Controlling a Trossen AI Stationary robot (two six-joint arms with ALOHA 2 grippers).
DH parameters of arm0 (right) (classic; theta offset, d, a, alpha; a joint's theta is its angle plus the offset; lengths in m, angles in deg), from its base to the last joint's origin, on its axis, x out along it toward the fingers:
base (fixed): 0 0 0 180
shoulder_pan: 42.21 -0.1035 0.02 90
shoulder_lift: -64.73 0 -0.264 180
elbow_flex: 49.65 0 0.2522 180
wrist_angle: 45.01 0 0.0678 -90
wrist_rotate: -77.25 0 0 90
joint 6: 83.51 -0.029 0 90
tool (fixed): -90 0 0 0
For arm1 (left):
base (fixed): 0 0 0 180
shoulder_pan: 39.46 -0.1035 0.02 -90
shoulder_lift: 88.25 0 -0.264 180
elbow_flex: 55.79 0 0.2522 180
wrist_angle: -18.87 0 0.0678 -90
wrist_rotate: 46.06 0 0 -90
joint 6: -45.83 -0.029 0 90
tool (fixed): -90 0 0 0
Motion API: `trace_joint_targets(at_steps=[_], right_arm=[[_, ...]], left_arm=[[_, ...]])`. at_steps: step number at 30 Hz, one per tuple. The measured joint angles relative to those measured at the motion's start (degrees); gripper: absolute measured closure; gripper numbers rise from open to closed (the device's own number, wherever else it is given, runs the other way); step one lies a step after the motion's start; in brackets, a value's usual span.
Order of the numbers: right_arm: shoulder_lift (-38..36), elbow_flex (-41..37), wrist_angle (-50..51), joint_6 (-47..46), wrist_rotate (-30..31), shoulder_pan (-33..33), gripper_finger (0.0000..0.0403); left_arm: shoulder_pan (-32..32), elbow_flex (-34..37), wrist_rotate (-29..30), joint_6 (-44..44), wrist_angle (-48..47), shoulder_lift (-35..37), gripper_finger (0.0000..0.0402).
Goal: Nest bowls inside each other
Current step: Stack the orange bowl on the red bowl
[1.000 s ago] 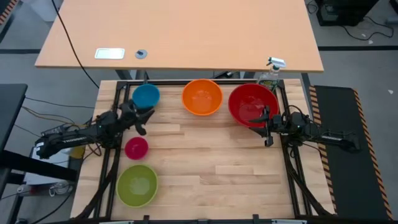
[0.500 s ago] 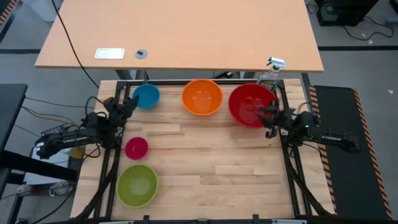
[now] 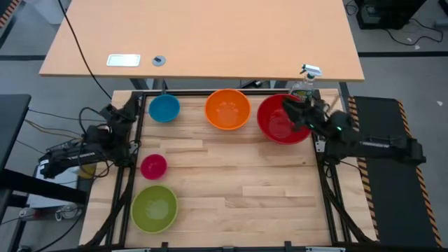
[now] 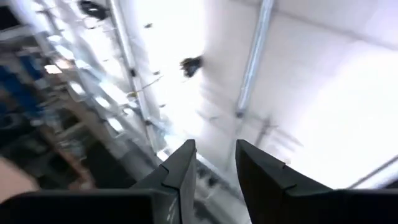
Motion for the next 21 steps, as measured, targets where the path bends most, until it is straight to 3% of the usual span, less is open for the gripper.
trace_joint_targets(at_steps=[4,10,17,21], right_arm=[[13.9,10.4,6.8,-6.0,-2.0,3.5,0.0247],[28.7,24.2,3.9,-4.6,-9.1,5.4,0.0247],[37.3,35.7,3.3,-2.4,-17.2,5.3,0.0247],[41.2,40.2,6.0,6.4,-27.2,5.3,0.0247]], left_arm=[[0.0,-5.9,0.7,4.4,-15.1,-4.9,0.0285],[-0.1,-17.4,0.5,6.3,-39.1,-13.7,0.0285],[-0.1,-24.9,-1.8,2.5,-42.9,-18.9,0.0285],[-0.1,-26.6,-3.0,-0.6,-43.2,-20.0,0.0285]])
